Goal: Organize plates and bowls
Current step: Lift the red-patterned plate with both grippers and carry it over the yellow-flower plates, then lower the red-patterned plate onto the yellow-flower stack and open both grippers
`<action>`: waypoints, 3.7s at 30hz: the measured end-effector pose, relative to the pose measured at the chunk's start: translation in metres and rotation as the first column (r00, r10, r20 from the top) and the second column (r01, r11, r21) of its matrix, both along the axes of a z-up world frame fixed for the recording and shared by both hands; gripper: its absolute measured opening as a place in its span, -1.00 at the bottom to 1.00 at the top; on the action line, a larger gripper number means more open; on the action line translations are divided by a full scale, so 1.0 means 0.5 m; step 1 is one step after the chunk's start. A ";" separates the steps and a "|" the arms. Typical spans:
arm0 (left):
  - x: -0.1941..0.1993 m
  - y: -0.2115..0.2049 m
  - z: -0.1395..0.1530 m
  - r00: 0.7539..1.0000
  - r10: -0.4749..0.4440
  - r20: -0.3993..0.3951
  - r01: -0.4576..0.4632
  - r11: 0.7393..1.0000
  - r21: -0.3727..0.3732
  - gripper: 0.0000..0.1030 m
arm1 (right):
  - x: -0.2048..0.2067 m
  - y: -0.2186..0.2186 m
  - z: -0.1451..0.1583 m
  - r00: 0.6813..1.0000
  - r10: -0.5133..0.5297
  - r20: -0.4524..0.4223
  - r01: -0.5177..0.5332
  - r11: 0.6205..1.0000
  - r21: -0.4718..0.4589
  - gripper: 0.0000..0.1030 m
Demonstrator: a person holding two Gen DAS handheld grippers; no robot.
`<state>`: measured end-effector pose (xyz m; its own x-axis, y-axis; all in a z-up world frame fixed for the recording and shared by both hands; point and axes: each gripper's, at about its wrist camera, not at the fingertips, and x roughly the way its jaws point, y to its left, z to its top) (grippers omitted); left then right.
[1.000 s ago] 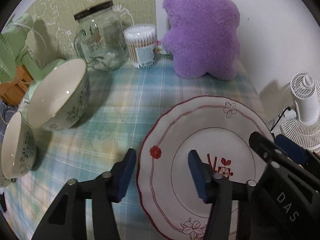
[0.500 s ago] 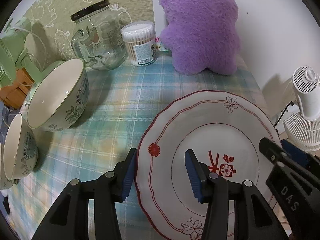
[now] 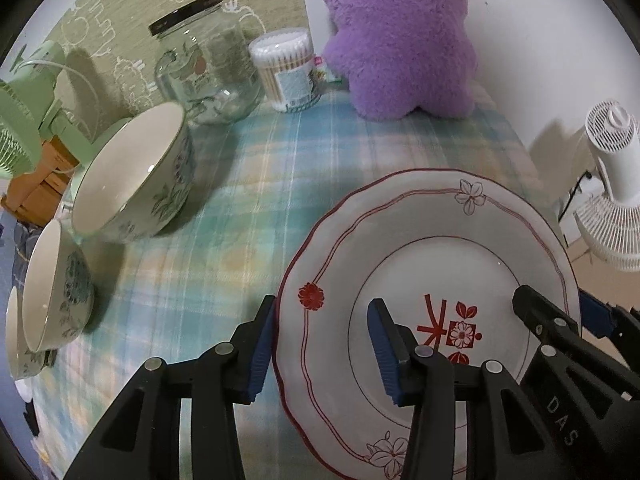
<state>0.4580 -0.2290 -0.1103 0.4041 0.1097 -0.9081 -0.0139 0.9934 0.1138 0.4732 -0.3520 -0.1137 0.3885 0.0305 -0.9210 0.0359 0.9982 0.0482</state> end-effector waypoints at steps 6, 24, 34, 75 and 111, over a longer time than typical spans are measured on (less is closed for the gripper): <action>-0.049 0.023 0.001 1.000 0.010 -0.028 -0.011 1.000 -0.010 -0.11 | -0.045 0.017 0.002 0.999 0.027 -0.031 -0.026 1.000 0.011 -0.20; -0.079 0.015 0.007 1.000 0.018 -0.010 -0.018 0.999 0.045 -0.13 | -0.064 0.035 0.001 0.996 0.073 -0.045 -0.074 0.997 -0.027 -0.17; -0.124 0.024 0.049 1.000 -0.005 0.014 0.005 1.000 0.026 -0.13 | -0.112 0.042 0.030 0.998 0.055 -0.041 -0.056 0.998 -0.024 -0.17; -0.472 0.061 0.088 0.963 -0.266 -0.043 0.263 0.962 -0.069 -0.13 | -0.551 0.064 0.122 0.979 -0.196 -0.052 0.190 0.976 -0.109 -0.17; -0.492 0.013 0.049 0.981 -0.173 -0.092 0.179 0.982 0.056 -0.13 | -0.545 -0.006 0.096 0.990 -0.105 -0.097 0.103 0.994 -0.025 -0.62</action>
<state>0.2122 -0.2223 -0.0859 0.3428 0.1022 -0.9338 0.1732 0.9701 0.1697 0.2007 -0.3550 -0.0658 0.2961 -0.0238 -0.9548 0.1428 0.9896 0.0196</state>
